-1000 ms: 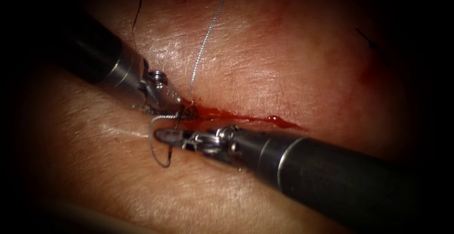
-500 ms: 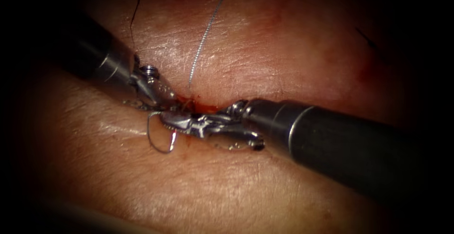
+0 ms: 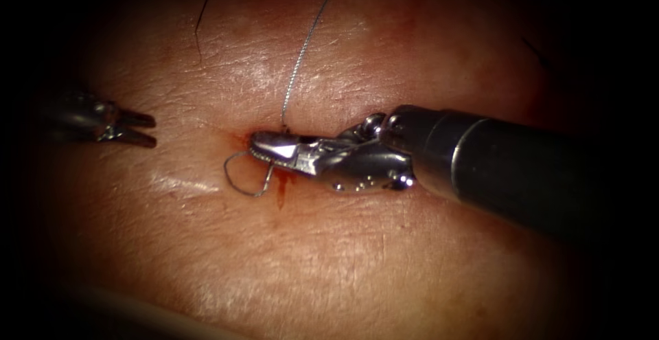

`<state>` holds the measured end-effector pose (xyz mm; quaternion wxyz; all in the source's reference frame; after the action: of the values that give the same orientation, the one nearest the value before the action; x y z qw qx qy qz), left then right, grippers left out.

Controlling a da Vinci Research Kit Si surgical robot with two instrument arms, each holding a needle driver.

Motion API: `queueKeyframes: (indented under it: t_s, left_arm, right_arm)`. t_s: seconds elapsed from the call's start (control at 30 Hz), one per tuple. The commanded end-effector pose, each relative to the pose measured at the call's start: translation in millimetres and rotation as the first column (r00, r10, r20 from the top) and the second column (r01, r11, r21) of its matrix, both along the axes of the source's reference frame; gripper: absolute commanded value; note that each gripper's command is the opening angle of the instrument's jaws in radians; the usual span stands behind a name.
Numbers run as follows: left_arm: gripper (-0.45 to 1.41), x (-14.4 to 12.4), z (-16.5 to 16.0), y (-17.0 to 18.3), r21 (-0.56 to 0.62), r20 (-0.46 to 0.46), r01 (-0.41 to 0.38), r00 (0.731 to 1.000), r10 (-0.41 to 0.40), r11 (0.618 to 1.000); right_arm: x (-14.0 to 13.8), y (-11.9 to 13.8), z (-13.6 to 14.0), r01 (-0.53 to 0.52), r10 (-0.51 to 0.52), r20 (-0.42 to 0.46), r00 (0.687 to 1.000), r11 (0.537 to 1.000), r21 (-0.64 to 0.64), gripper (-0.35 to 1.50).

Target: Wound Closure

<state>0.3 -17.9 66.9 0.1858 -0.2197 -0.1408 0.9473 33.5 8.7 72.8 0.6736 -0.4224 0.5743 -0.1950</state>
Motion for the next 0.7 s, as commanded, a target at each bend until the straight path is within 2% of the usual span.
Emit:
queueKeyframes:
  t_s: [0.03, 0.13, 0.23, 0.47, 0.7]
  left_arm:
    - [0.32, -0.1, 0.5, -1.3, 0.001, 0.000, 0.002, 1.000, -0.002, 1.000]
    - [0.31, -0.4, 0.5, -3.0, -0.002, 0.003, 0.017, 1.000, -0.017, 1.000]
    - [0.27, -1.4, 1.3, -4.3, 0.008, 0.020, 0.038, 0.999, -0.038, 0.999]
    - [0.22, -4.2, 2.3, -5.0, 0.026, 0.061, 0.082, 0.995, -0.084, 0.996]
    - [0.20, -6.2, 2.8, -5.4, 0.040, 0.069, 0.093, 0.993, -0.095, 0.995]
  right_arm:
    - [0.9, 0.0, -0.3, 0.001, -0.002, -0.002, 1.000, 1.000, -0.016, -0.35]
    - [1.3, 0.0, -1.1, -0.005, 0.005, 0.001, 1.000, 0.999, -0.033, -0.35]
    - [2.2, -0.3, -0.8, -0.003, 0.004, 0.002, 1.000, 0.999, -0.039, -0.35]
    - [2.3, -0.4, 0.7, -0.003, 0.004, 0.009, 1.000, 0.998, -0.056, -0.35]
    - [3.1, -0.9, 1.8, -0.030, 0.030, -0.039, 0.999, 0.999, 0.016, -0.35]
